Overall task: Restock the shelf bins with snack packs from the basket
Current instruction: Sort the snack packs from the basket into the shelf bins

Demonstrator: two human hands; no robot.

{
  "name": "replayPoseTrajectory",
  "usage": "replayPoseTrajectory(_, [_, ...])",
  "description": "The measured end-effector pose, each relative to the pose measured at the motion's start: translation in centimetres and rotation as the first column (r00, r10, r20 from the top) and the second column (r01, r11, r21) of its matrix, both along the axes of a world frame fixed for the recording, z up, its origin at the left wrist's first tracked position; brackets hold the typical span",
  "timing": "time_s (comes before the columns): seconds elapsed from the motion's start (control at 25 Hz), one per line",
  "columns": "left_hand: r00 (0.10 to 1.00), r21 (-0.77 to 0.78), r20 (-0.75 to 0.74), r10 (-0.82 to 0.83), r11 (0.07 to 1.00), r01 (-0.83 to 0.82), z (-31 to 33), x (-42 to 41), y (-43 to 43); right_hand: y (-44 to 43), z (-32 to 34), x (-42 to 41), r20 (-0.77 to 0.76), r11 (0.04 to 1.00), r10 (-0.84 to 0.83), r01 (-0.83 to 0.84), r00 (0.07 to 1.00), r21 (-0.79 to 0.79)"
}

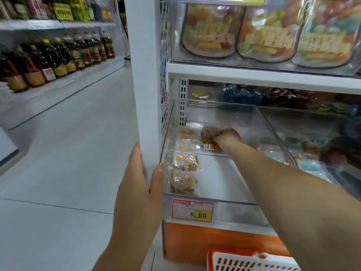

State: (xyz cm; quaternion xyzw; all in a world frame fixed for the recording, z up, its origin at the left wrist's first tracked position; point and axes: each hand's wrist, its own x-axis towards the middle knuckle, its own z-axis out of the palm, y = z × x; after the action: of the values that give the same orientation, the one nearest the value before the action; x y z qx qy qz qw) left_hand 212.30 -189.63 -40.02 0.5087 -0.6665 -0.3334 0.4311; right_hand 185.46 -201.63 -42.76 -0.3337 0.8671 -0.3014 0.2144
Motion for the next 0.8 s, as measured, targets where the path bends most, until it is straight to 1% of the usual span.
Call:
replayPoseTrajectory(0.16, [1.000,-0.008,-0.018,0.005,1.000,-0.005,-0.2,-0.3,0.2,0.2,-0.2,-0.3,-0.033,0.995,0.040,-0.037,0.999,0.087])
replayPoseTrajectory(0.2, [1.000,-0.014,-0.021,0.008,1.000,-0.008,-0.3,-0.4,0.2,0.3,-0.5,-0.5,-0.031,0.995,0.050,-0.047,0.998,0.087])
replayPoseTrajectory(0.24, [1.000,-0.023,-0.019,0.016,1.000,-0.016,-0.3,-0.4,0.2,0.5,-0.5,-0.5,-0.023,0.996,0.043,-0.041,0.999,0.081])
replayPoseTrajectory(0.32, [0.999,-0.052,-0.019,0.040,0.998,-0.041,-0.6,-0.4,0.0,0.8,0.2,-0.2,0.001,0.997,-0.030,0.030,1.000,0.065])
replayPoseTrajectory(0.36, [0.997,-0.086,-0.009,0.072,0.994,-0.072,-0.6,-0.3,0.1,1.3,1.1,0.0,-0.017,0.996,-0.061,0.062,0.998,0.067])
replayPoseTrajectory(0.4, [0.992,-0.134,0.004,0.128,0.983,-0.127,-0.6,-0.2,0.4,2.3,2.5,0.5,-0.054,0.997,-0.055,0.058,0.997,0.047])
replayPoseTrajectory(0.44, [0.980,-0.203,0.011,0.197,0.960,-0.191,-0.4,-0.3,1.1,4.0,3.9,1.2,-0.082,0.999,-0.016,0.013,0.997,-0.046])
replayPoseTrajectory(0.48, [0.969,-0.296,0.011,0.245,0.927,-0.231,-0.2,-0.6,2.1,6.4,5.1,2.2,-0.086,0.976,0.046,-0.063,0.995,-0.211])
replayPoseTrajectory(0.52, [0.969,-0.392,0.008,0.245,0.893,-0.223,-0.1,-1.1,3.4,9.9,6.2,3.5,-0.090,0.899,0.120,-0.146,0.989,-0.413])
replayPoseTrajectory(0.56, [0.980,-0.467,0.020,0.196,0.869,-0.164,-0.3,-1.8,5.0,14.0,7.0,4.9,-0.106,0.787,0.184,-0.211,0.977,-0.580])
replayPoseTrajectory(0.6, [0.994,-0.505,0.053,0.097,0.861,-0.058,-0.9,-2.8,6.5,18.0,6.8,5.8,-0.124,0.688,0.228,-0.250,0.966,-0.681])
replayPoseTrajectory(0.64, [0.994,-0.496,0.110,-0.027,0.865,0.078,-2.1,-4.1,8.3,22.1,5.7,6.3,-0.138,0.635,0.249,-0.270,0.958,-0.724])
replayPoseTrajectory(0.68, [0.973,-0.456,0.175,-0.151,0.863,0.217,-3.4,-5.3,10.0,25.4,3.3,5.9,-0.137,0.635,0.245,-0.265,0.960,-0.725])
replayPoseTrajectory(0.72, [0.929,-0.381,0.254,-0.271,0.854,0.353,-5.0,-6.4,11.6,28.2,0.7,5.4,-0.106,0.691,0.216,-0.229,0.971,-0.686])
replayPoseTrajectory(0.76, [0.855,-0.275,0.346,-0.387,0.829,0.487,-6.8,-7.5,13.3,30.7,-2.6,4.3,-0.074,0.782,0.151,-0.165,0.986,-0.601])
replayPoseTrajectory(0.8, [0.758,-0.153,0.437,-0.485,0.790,0.593,-8.9,-8.5,14.9,33.0,-6.1,3.0,-0.044,0.873,0.078,-0.090,0.996,-0.478])
